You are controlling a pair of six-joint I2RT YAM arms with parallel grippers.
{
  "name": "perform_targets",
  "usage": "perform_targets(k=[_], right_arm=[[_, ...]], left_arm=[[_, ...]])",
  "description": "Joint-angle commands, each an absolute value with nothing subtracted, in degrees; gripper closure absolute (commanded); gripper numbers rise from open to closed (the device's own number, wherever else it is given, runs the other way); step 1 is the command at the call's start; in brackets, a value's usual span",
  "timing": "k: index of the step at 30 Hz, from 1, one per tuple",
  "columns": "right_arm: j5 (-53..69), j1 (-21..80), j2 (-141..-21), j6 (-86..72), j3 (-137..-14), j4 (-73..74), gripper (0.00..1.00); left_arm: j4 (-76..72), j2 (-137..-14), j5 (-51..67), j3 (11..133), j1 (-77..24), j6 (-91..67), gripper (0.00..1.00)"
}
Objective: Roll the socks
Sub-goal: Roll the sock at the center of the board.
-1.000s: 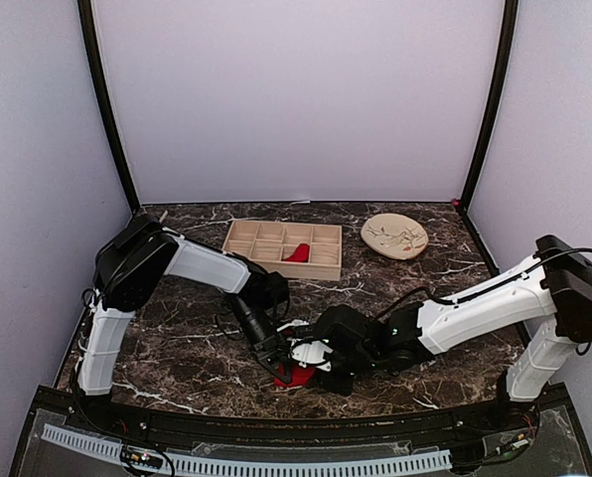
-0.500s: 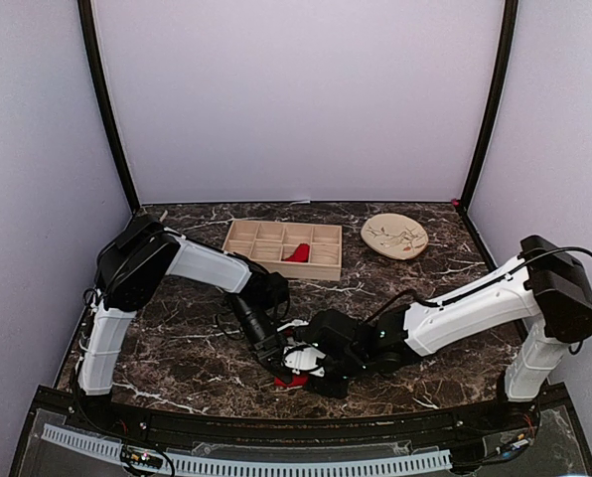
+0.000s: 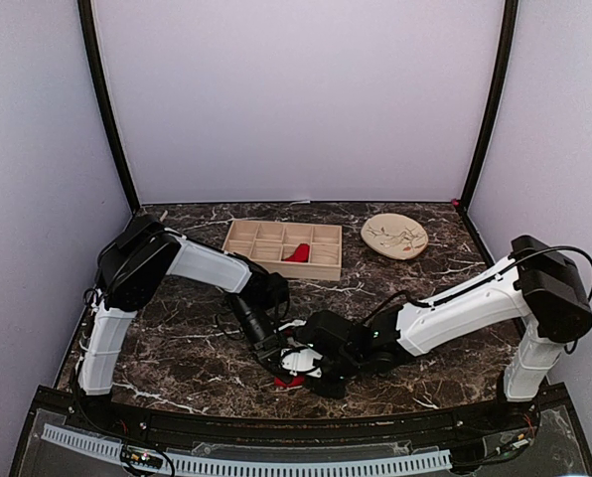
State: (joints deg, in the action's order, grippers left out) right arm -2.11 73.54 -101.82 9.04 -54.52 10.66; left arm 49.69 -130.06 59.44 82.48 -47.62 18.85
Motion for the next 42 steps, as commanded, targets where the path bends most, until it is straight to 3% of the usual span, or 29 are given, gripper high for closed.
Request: perform_targets(k=[1, 8, 16, 42], right_arm=[[0.1, 72.7, -102.5, 8.1, -55.0, 10.8, 0.9], [5.0, 70.7, -102.9, 7.0, -55.0, 12.3, 0.92], [11.7, 67.7, -104.2, 5.7, -55.4, 13.1, 0.92], [21.9, 62.9, -105.6, 0.7, -55.1, 13.1, 0.93]], left_arm=[[49.5, -132.8, 51.6, 81.1, -47.5, 19.6, 0.99], [44.4, -129.1, 49.3, 77.5, -47.1, 15.2, 0.92], [36.5, -123.1, 48.4, 72.7, -45.0, 9.4, 0.77], [23.1, -114.5, 46.5, 64.2, -40.1, -0.3, 0.69]])
